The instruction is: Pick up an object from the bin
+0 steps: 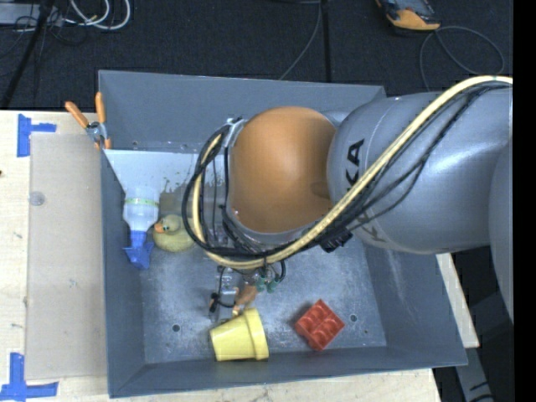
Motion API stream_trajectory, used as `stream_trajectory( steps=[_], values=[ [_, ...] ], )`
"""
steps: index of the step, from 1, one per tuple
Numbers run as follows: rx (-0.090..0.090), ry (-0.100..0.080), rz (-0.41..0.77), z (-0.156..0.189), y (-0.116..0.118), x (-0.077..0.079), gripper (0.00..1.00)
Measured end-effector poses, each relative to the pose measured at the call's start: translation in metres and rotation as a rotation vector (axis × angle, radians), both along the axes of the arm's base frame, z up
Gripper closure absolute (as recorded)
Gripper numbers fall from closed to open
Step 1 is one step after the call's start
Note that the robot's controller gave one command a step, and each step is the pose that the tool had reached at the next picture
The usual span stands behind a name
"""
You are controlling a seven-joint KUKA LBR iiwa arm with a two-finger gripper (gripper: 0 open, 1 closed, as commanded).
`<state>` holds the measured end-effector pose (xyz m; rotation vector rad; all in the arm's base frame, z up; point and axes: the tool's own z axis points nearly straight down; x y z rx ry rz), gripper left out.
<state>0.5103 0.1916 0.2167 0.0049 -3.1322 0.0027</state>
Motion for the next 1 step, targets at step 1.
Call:
stream_trajectory(
  steps=[1],
  values=[
    [0.001, -0.007, -0.004, 0.0045, -0.0010, 0.0017, 0.00]
  ],
)
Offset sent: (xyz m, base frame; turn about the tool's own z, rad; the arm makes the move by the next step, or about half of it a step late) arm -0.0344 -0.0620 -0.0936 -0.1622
